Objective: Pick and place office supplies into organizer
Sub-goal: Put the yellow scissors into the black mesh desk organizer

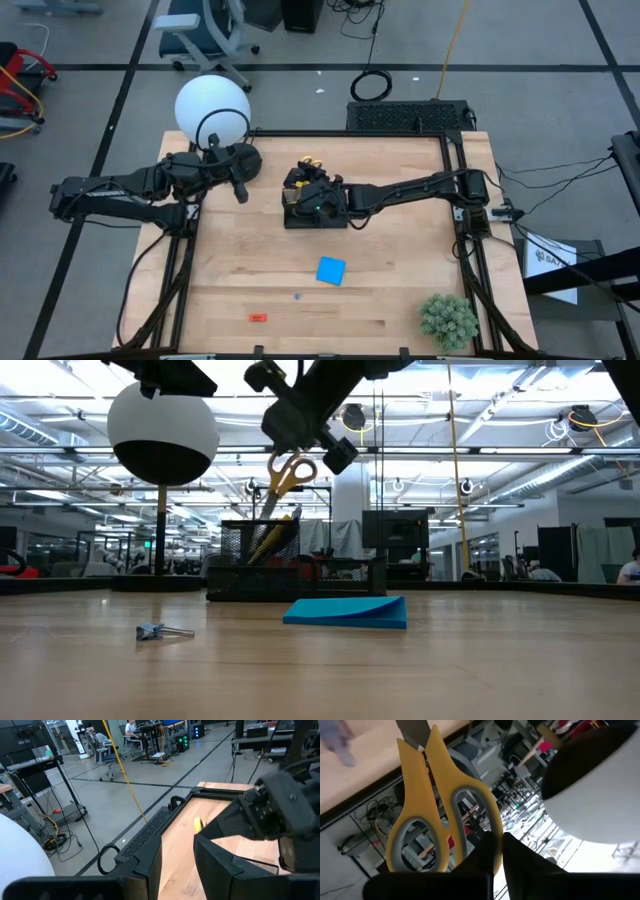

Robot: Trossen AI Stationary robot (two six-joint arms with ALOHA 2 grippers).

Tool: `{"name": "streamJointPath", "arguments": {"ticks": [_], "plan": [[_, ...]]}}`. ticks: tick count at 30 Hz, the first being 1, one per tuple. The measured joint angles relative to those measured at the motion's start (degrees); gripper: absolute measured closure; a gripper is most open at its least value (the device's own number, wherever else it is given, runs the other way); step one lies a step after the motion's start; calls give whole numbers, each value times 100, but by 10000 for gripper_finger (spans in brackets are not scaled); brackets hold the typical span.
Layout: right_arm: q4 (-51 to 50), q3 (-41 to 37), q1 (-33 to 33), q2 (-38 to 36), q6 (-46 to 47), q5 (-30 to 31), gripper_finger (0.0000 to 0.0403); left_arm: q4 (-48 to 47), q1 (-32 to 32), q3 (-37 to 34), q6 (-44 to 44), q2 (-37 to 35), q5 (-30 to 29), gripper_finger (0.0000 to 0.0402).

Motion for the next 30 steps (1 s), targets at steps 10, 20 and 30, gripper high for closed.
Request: {"name": "streamJointPath", "arguments": {"ticks": [10,20,30], "plan": [[82,2,-20,368,159,-199,393,-2,4,0,5,0,7,282],[346,9,-70,546,458,-400,375,-2,4,0,25,0,10,282],[1041,-2,-66,550,263,-74,313,-3,4,0,35,0,11,282]]}}
